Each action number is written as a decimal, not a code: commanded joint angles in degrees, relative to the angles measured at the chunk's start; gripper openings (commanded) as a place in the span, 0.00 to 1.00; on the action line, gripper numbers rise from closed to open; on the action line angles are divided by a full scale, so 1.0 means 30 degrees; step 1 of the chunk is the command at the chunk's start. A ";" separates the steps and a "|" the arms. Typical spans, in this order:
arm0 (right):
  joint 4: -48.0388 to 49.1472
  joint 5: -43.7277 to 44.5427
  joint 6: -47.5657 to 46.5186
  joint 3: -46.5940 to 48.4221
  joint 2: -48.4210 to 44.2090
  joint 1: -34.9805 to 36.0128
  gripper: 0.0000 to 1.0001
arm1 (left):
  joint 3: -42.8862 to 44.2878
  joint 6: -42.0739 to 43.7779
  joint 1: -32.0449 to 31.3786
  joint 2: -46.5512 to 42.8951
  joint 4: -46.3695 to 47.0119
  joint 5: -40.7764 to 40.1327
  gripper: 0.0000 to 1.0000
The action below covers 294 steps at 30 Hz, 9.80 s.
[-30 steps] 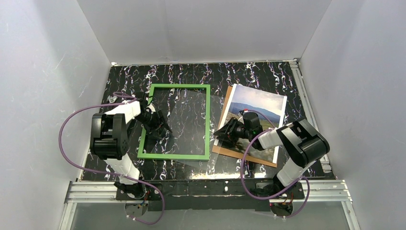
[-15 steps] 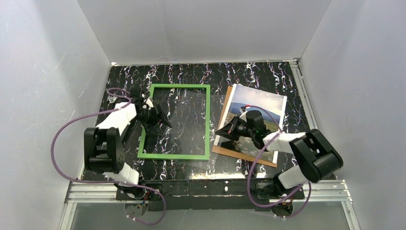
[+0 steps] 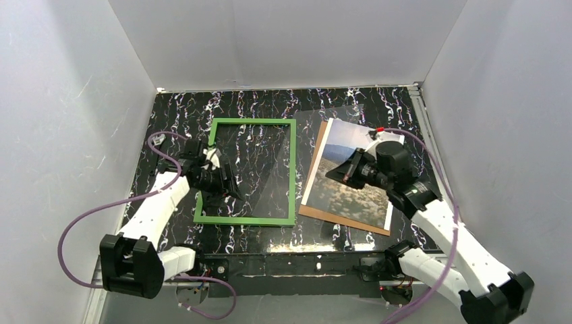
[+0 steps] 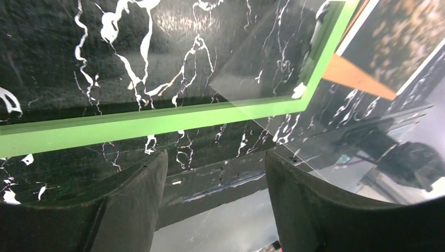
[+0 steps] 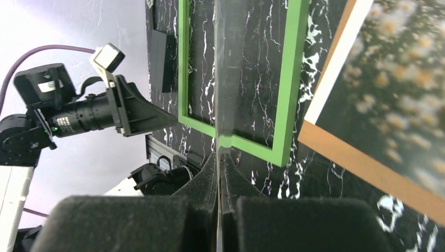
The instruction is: Put the photo into the frame
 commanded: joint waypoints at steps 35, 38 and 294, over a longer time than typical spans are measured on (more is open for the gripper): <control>-1.6146 0.6566 -0.0144 1.5125 -0.6353 -0.0028 0.01 | 0.5249 -0.5651 -1.0870 1.3805 0.6253 -0.1346 0.66; -1.6225 0.6720 -0.0119 1.5118 -0.6436 -0.0017 0.01 | 0.5707 -0.5525 -1.1368 1.4054 0.6003 -0.1446 0.64; -1.2986 0.6051 0.0000 0.6209 -0.6379 0.1200 0.01 | 0.6337 -1.2320 -0.8304 -0.3514 0.0241 -0.3314 0.56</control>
